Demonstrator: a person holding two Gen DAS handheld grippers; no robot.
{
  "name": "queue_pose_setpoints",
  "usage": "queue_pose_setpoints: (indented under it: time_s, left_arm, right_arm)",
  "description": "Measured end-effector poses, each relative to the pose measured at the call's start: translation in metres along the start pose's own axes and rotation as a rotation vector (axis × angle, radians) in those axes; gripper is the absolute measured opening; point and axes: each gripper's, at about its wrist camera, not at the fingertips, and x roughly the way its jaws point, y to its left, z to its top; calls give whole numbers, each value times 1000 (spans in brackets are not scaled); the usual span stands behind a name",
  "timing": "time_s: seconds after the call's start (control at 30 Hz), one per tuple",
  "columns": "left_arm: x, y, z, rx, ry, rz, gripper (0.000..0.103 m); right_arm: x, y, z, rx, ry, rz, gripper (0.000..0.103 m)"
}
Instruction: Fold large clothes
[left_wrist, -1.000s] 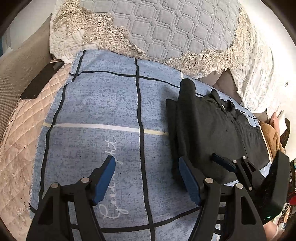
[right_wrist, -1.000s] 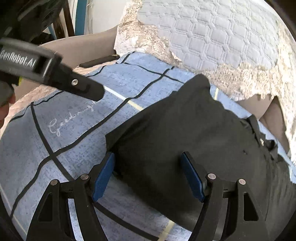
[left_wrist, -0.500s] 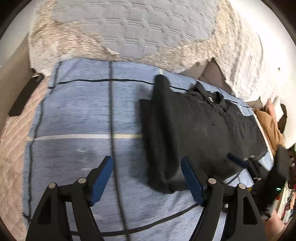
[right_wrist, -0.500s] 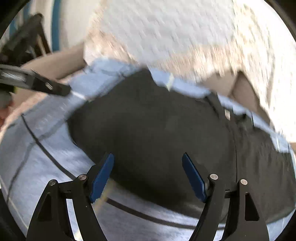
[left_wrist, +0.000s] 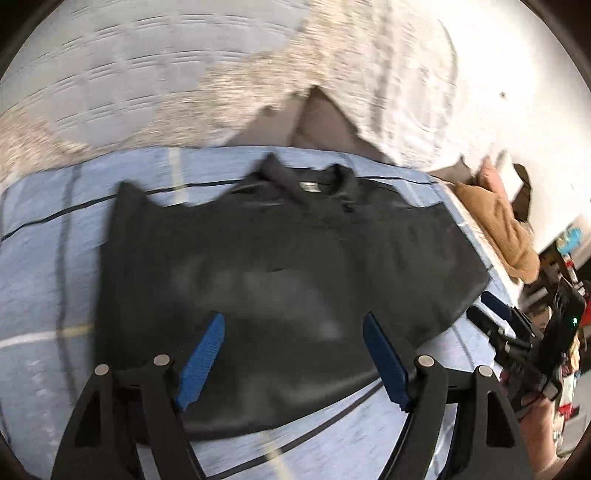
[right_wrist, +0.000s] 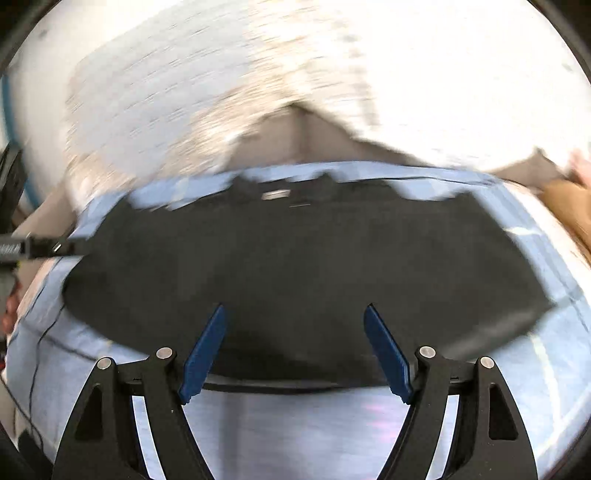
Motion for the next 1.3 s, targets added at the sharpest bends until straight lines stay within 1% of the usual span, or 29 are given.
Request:
queue_pose_setpoints:
  time_s: [0.07,0.1,0.2,0.27,0.37,0.47,0.5,0.53,0.6,0.77,0.93,1.07,1.2,1.3]
  left_arm:
    - [13,-19,5,14,14,-26,80]
    - [20,-29,8,23,21,-45,80]
    - [41,-61,16,62,50,-75,80]
    - [55,-82,20,98,65,-87,80]
    - [74,-105,23,122,92,-113,81]
    - [93,-128,23,149,123,-131,80]
    - [99,-136,24,158,132,-136,81]
    - [104,-143,23,165,140,-139,80]
    - [116,-155,24,175,158,-142,81]
    - [136,-175,27,186,180,-154,81]
    - [148,-187,29,198,199,-146,81]
    - [156,-194,30,203,211,-139,81]
    - [163,-201,31,201,219,-140,81]
    - [168,-205,31,206,227,-141,81]
  right_arm:
    - [-9,-38,0,78,-6,-58,77]
    - [-14,-62,0,145,-7,-86,77]
    - [-24,-110,-2,290,-27,-130,77]
    - [-23,-130,-4,335,-17,-147,77]
    - [-7,-161,-11,436,44,-117,77]
    - [3,-183,-18,526,64,-106,77]
    - [6,-190,-20,561,73,-90,77]
    - [9,-194,-23,592,82,-57,77]
    - [16,-202,-25,629,94,-34,77]
    - [29,-209,-17,600,92,-19,77]
    - [39,-224,-12,642,80,32,78]
    - [49,-224,-7,619,92,27,78]
    - [56,-228,-5,662,85,47,78]
    - [57,-228,-6,666,83,48,78]
